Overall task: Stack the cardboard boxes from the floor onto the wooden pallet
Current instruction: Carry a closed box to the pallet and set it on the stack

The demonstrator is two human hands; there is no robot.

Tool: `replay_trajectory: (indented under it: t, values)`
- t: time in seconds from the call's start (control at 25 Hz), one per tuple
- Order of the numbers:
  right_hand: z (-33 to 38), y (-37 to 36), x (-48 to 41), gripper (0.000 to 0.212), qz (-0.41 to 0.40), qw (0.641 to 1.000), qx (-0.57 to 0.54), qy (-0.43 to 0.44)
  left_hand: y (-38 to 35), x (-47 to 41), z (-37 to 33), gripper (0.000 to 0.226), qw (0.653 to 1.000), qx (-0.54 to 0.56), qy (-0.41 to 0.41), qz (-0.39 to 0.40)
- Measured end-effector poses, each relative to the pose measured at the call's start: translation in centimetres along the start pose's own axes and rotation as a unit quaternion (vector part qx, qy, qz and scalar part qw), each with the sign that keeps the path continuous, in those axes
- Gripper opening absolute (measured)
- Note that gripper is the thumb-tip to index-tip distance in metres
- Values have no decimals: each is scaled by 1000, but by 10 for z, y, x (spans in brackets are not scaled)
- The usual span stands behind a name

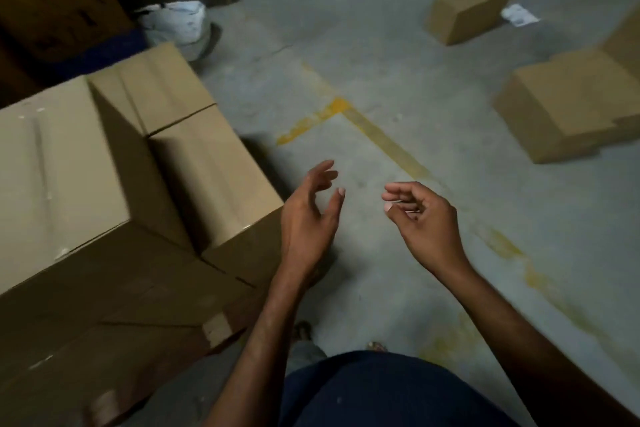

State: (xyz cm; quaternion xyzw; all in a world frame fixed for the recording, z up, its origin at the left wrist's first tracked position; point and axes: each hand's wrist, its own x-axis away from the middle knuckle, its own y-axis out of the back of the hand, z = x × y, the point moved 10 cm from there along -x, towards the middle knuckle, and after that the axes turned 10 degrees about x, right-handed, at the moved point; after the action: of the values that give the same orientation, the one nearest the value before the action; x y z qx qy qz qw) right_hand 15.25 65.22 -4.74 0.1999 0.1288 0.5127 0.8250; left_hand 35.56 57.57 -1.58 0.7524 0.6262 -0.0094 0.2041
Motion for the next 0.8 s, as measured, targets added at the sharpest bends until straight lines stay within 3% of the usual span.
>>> replay_trajectory:
  t: [0.28, 0.56, 0.8]
  values:
    - [-84, 134, -52, 26, -138, 984, -52, -97, -185, -61, -31, 46, 988, -24, -6, 153]
    - [-147, 251, -146, 23, -253, 951, -60, -168, -363, -164, -25, 35, 955, 154, 94, 237]
    - [-182, 350, -214, 23, -341, 920, -61, -184, -495, -245, -65, 31, 929, 198, 83, 301]
